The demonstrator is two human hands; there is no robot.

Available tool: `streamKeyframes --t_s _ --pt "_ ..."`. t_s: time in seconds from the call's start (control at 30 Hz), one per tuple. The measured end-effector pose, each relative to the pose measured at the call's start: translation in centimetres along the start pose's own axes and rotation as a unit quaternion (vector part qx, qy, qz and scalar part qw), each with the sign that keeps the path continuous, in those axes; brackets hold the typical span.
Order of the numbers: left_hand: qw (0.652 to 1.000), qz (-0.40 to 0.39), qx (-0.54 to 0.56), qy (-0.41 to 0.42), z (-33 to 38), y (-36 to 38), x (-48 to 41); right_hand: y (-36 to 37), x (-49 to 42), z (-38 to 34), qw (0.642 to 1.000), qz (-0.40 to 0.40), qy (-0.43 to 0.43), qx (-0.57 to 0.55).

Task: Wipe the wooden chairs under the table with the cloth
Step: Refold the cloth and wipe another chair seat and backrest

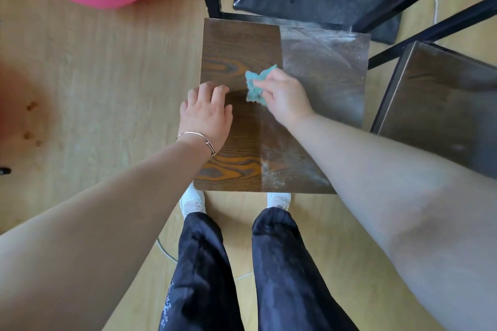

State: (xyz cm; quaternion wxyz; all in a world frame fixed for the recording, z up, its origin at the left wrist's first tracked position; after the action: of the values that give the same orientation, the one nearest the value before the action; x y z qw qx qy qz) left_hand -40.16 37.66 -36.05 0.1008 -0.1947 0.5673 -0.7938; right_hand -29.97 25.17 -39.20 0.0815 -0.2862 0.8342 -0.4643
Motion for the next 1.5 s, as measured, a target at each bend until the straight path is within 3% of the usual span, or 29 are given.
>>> streamKeyframes --t_s 0.27,0.33,0.57,0.7,0.9,1.0,1.1,1.2,1.33,1.5 --pt "0.997 -0.052 -0.036 0.037 0.7 1.9 4.6 2.8 13.4 -1.2 0.997 -0.035 -0.007 -0.064" --pt "0.997 -0.058 -0.036 0.041 0.9 2.3 5.9 3.9 16.2 -0.8 0.995 -0.06 0.027 -0.081" --pt "0.996 -0.066 -0.032 0.046 0.8 3.2 9.0 5.1 20.9 -0.8 0.993 -0.069 0.06 -0.074" --pt "0.997 -0.056 -0.03 0.036 0.9 3.1 8.1 3.4 18.6 -1.0 0.994 -0.077 0.026 -0.074" --pt "1.0 -0.013 -0.013 0.01 2.2 2.2 2.6 -4.8 0.6 2.1 0.996 0.085 -0.003 -0.031" --pt "1.0 0.018 0.007 0.004 3.3 1.7 -0.5 -6.0 -8.9 1.5 0.995 0.093 -0.037 0.014" --pt "0.999 0.028 0.015 0.007 4.3 1.5 -2.2 -4.5 -13.4 1.9 0.99 0.039 -0.061 0.12" --pt "0.999 0.031 0.017 0.009 4.5 1.3 -2.7 -4.7 -12.8 3.1 0.989 0.042 -0.056 0.131" --pt "1.0 0.016 0.013 0.011 4.1 1.4 -1.7 -5.3 -8.9 4.5 0.996 0.074 -0.029 0.045" --pt "1.0 -0.001 0.004 0.008 3.4 1.6 0.2 -4.0 -1.2 5.1 0.997 0.041 0.029 -0.065"
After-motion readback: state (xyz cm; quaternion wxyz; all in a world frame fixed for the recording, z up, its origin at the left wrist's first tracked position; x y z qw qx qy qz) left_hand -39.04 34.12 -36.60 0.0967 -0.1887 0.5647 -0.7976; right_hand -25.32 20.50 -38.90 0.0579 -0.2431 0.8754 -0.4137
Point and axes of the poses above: each hand's wrist, its own x-axis away from the middle knuckle, its own y-axis out of the palm, z = x × y, the point moved 10 cm from there along -x, towards the middle knuckle, and after that the axes turned 12 degrees about z, right-handed, at the moved point
